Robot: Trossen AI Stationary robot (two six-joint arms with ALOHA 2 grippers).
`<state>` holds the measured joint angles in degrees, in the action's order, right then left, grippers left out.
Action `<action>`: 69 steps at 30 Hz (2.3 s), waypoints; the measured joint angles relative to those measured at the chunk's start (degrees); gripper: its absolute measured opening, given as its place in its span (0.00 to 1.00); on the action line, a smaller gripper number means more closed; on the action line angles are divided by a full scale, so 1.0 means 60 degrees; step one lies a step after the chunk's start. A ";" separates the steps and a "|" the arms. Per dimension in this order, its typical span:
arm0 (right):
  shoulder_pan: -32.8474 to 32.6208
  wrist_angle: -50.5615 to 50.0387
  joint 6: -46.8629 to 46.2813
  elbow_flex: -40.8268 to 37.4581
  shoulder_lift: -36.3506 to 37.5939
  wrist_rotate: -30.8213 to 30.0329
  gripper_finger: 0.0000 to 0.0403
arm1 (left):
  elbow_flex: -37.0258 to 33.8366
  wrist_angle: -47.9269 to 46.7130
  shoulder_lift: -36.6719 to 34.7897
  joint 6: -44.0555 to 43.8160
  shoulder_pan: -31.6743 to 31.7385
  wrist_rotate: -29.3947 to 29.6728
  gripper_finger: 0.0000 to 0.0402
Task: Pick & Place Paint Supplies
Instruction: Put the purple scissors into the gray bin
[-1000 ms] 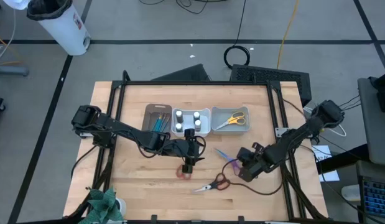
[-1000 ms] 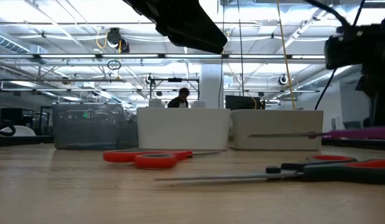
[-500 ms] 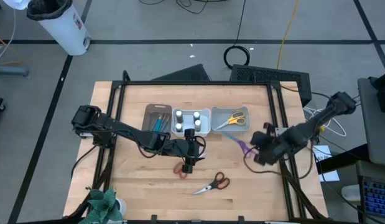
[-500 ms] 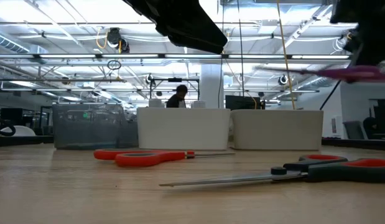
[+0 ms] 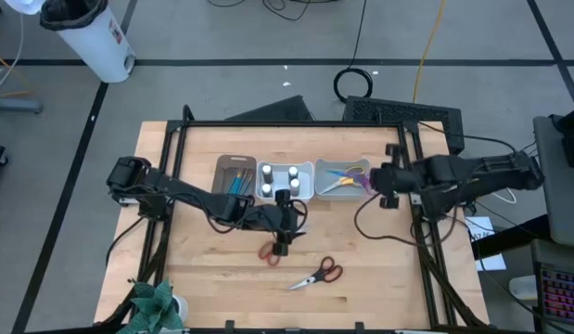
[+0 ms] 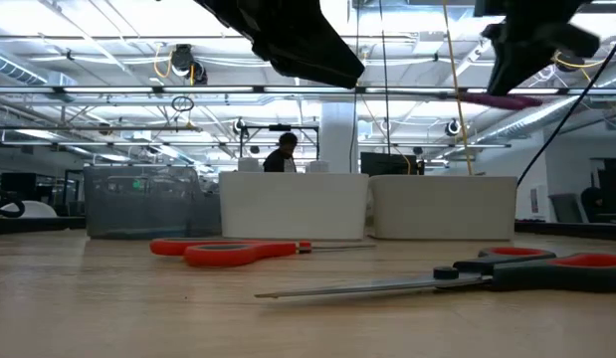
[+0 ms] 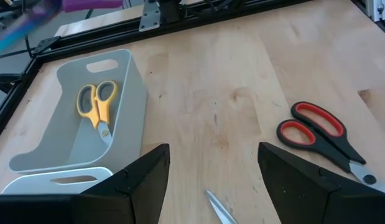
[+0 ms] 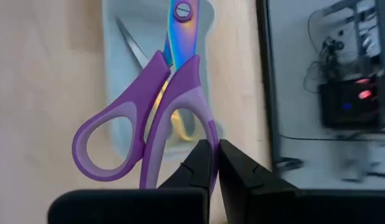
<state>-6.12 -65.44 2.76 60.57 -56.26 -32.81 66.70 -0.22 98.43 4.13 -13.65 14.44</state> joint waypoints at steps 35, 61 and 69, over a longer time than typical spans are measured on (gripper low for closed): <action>0.2766 0.1775 0.4188 -0.0013 -0.3546 0.1748 0.01 | 0.0000 -0.0010 0.0003 -0.0070 0.0023 0.0000 0.62; 0.2766 0.1053 0.3654 -0.0013 -0.3543 0.0961 0.03 | 0.0000 -0.0012 0.0000 -0.0217 0.0023 0.0000 0.62; 0.2766 0.0847 0.3914 -0.0013 -0.3542 0.0978 0.03 | 0.0000 -0.0056 0.0004 -0.0063 0.0023 -0.0001 0.62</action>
<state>10.48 -60.36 26.25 60.49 -77.51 -26.94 66.70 -0.56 98.45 3.75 -13.52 14.43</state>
